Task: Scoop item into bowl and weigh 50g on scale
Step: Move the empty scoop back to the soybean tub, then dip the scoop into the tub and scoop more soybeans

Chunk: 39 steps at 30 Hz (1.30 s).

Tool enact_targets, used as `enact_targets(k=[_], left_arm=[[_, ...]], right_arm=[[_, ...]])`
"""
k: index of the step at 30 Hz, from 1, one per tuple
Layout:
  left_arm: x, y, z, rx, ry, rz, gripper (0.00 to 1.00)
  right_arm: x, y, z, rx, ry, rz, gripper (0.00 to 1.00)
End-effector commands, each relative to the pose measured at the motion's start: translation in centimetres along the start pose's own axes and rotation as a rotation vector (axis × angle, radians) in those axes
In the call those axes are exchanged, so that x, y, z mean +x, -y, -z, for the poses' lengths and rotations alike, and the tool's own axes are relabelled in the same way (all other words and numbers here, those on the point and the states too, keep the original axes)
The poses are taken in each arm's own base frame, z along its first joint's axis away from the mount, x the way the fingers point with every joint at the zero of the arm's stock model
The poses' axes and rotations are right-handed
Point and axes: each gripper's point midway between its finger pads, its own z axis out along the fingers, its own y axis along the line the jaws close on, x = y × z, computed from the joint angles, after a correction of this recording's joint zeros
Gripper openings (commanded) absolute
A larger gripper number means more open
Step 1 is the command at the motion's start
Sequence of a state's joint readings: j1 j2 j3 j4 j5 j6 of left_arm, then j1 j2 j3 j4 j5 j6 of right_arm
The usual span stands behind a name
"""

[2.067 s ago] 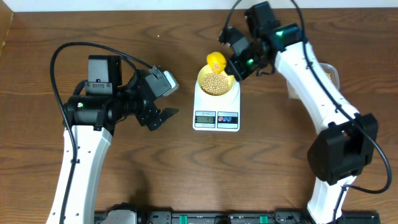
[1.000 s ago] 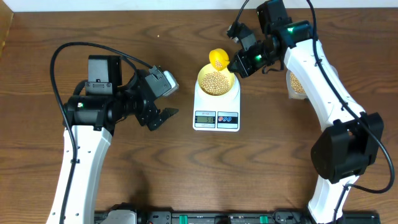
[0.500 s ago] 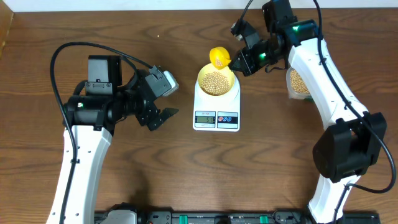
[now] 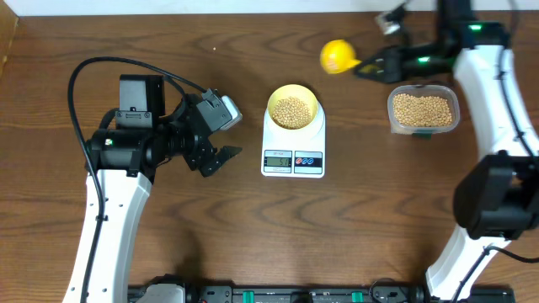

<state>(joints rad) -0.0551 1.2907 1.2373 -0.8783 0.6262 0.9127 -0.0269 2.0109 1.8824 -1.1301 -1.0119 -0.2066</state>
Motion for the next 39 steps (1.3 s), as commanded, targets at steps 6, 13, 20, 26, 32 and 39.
enact_targets(k=[6, 13, 20, 26, 32, 39], left_arm=[[0.3, 0.1, -0.3, 0.016, 0.000, 0.022, 0.92], [0.3, 0.1, -0.3, 0.016, 0.000, 0.022, 0.92], [0.3, 0.1, -0.3, 0.016, 0.000, 0.022, 0.92], [0.3, 0.1, -0.3, 0.016, 0.000, 0.022, 0.92], [0.3, 0.1, -0.3, 0.016, 0.000, 0.022, 0.92], [0.3, 0.1, -0.3, 0.016, 0.000, 0.022, 0.92]], right_arm=[[0.8, 4.3, 10.2, 0.112, 0.138, -0.121, 0.01], [5.2, 9.0, 13.8, 0.347, 0.037, -0.241, 0.01], [8.1, 11.6, 14.0, 0.615, -0.153, -0.273, 0.02], [8.6, 11.5, 11.7, 0.815, -0.330, -0.166, 0.02], [8.5, 11.2, 11.7, 1.171, -0.481, -0.075, 0.01], [7.9, 9.8, 10.4, 1.283, -0.500, -0.018, 0.01]])
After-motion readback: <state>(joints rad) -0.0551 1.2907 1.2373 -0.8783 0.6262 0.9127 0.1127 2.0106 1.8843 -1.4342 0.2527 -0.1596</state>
